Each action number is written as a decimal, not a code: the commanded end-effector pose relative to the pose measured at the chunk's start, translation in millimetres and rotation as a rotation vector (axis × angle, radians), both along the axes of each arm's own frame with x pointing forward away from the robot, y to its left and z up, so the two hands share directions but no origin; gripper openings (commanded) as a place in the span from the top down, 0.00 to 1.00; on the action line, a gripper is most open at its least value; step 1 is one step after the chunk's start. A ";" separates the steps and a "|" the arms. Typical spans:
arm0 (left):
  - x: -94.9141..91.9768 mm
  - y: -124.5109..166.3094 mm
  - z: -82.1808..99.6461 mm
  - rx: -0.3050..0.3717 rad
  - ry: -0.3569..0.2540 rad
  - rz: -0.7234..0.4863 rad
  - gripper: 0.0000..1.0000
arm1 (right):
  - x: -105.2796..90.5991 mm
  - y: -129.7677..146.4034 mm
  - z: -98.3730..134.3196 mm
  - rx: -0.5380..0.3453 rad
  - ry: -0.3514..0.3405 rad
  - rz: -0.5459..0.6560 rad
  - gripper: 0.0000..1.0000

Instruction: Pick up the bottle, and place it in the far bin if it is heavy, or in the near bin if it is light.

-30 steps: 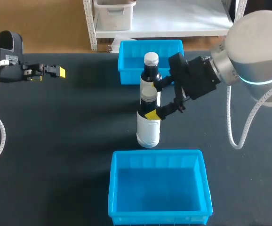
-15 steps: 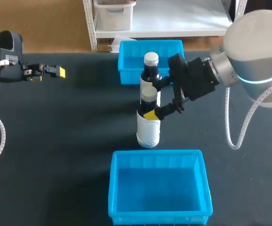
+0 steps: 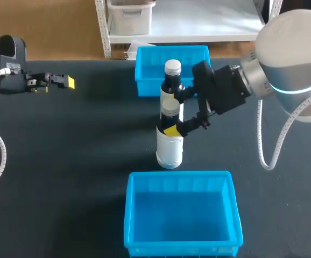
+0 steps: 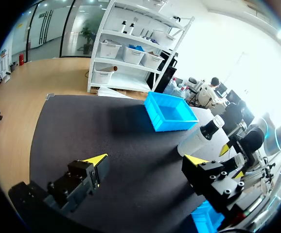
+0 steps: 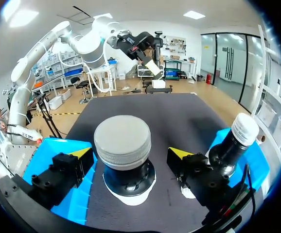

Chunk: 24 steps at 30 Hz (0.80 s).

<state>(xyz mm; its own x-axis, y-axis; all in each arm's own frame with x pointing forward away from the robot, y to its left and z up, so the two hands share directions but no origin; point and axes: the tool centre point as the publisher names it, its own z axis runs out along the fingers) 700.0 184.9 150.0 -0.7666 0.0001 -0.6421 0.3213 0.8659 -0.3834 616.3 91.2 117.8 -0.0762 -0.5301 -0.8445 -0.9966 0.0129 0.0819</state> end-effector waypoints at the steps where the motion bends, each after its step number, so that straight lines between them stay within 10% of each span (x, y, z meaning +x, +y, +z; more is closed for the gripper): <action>1: 0.0 0.0 0.0 0.000 0.000 0.000 0.00 | 0.0 -1.0 -0.7 0.005 0.001 0.001 0.06; 24: 0.0 0.0 0.0 0.000 0.000 0.000 0.00 | -1.6 -1.0 -3.8 0.009 0.013 0.015 0.21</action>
<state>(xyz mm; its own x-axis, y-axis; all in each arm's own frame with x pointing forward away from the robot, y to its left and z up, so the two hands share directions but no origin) 700.0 184.9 150.0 -0.7666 0.0001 -0.6421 0.3213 0.8659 -0.3834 614.0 89.7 114.2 -0.0806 -0.5257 -0.8468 -0.9955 -0.0001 0.0948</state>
